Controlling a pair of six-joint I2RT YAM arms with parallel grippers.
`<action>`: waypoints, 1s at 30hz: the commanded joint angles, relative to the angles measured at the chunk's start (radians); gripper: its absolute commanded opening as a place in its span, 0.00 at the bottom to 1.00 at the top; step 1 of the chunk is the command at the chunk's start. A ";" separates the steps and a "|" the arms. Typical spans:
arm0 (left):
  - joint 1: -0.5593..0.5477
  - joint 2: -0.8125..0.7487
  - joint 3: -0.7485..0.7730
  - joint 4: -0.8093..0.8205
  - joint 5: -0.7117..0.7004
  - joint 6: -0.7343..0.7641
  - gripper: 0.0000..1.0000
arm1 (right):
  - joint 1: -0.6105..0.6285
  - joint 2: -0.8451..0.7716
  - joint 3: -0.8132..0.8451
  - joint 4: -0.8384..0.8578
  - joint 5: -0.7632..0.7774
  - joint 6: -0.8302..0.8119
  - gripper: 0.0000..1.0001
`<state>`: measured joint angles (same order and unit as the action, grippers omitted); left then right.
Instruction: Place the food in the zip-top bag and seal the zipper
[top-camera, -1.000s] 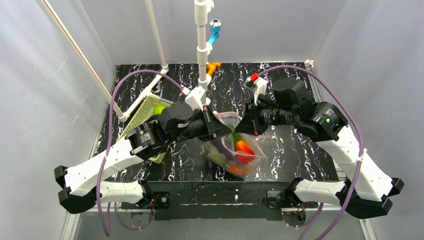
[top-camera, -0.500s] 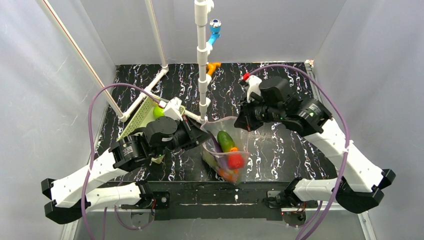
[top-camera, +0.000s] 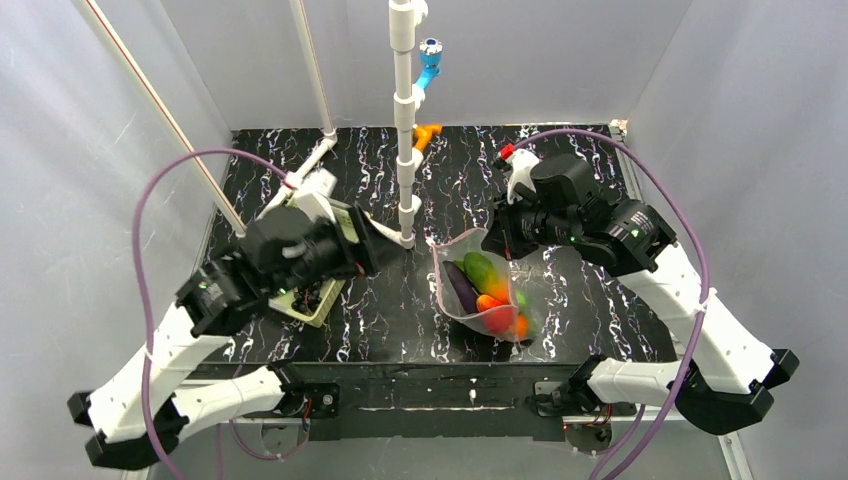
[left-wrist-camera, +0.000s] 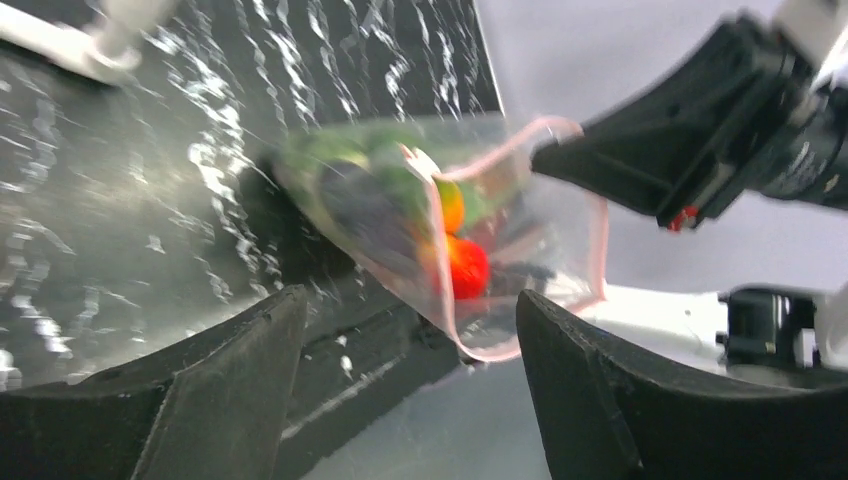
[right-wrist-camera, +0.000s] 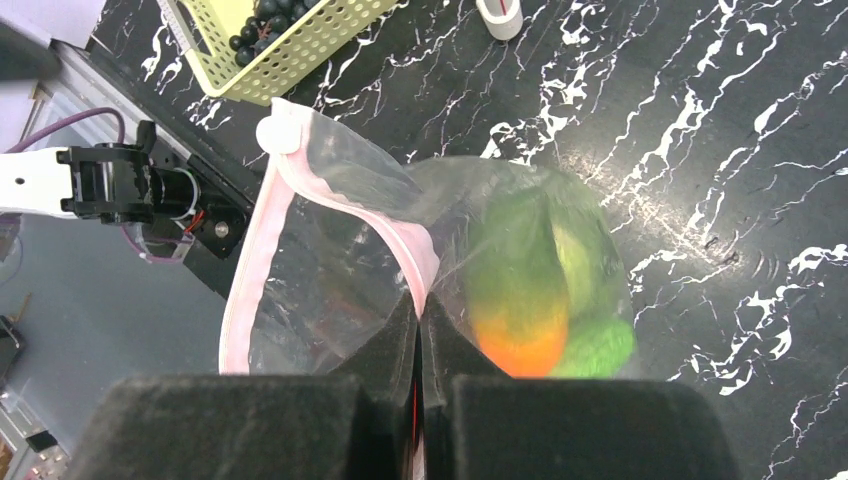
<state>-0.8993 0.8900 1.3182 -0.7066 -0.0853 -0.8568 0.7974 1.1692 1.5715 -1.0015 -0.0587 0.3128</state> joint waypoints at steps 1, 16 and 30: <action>0.279 0.050 0.101 -0.233 0.264 0.225 0.77 | -0.009 -0.040 -0.003 0.054 -0.003 -0.013 0.01; 0.754 0.440 -0.068 0.165 -0.094 0.705 0.83 | -0.012 0.017 0.113 -0.073 -0.005 -0.032 0.01; 0.789 0.758 -0.135 0.409 0.011 0.916 0.87 | -0.015 0.048 0.127 -0.051 0.014 0.047 0.01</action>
<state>-0.1256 1.6005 1.1504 -0.3520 -0.1139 0.0273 0.7856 1.2004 1.6332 -1.0990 -0.0483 0.3311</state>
